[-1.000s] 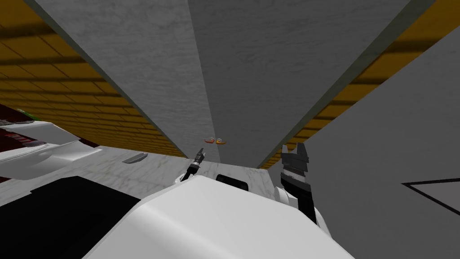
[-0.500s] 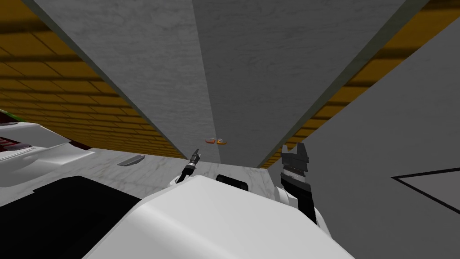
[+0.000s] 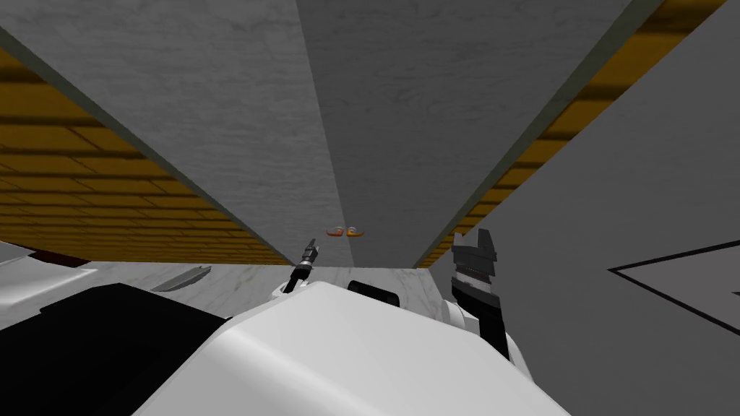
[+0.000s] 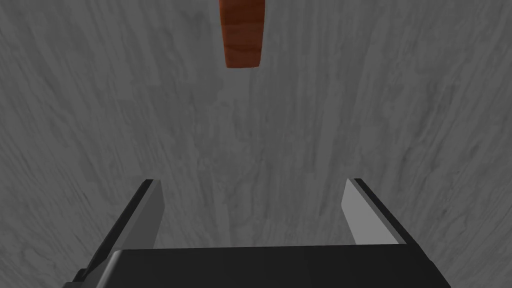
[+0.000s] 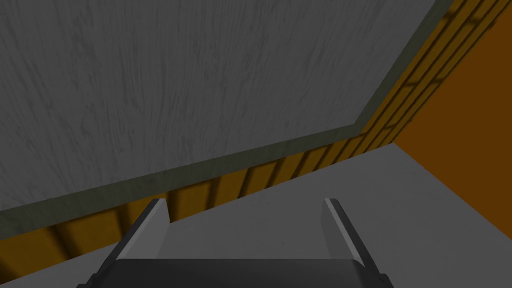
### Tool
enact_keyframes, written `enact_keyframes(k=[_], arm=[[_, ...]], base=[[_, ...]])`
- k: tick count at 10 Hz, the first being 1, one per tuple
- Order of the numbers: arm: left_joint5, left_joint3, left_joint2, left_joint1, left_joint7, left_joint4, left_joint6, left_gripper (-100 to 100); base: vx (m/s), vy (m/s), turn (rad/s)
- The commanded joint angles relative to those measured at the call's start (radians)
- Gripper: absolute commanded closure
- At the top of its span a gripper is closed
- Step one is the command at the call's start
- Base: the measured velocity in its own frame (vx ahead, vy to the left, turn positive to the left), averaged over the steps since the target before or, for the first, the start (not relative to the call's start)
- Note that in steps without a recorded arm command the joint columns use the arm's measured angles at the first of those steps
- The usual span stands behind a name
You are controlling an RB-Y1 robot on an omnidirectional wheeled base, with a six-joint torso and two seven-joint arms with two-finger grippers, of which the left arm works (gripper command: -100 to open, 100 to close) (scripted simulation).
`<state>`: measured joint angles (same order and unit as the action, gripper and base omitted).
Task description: Pull the door open
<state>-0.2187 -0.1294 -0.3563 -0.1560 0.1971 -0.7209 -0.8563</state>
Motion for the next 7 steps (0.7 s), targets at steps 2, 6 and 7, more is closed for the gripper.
enact_keyframes(k=[2,6,7], arm=[[0.008,0.018,0.035,0.049,-0.01,-0.013,0.006,-100],[0.01,0.021,0.037,0.055,-0.009,-0.011,0.002,100],[0.01,0.021,0.037,0.055,-0.009,-0.011,0.002,100]], base=[[0.185,0.034,-0.246],[0.073,-0.044,-0.024],[-0.019,0.009,-0.01]])
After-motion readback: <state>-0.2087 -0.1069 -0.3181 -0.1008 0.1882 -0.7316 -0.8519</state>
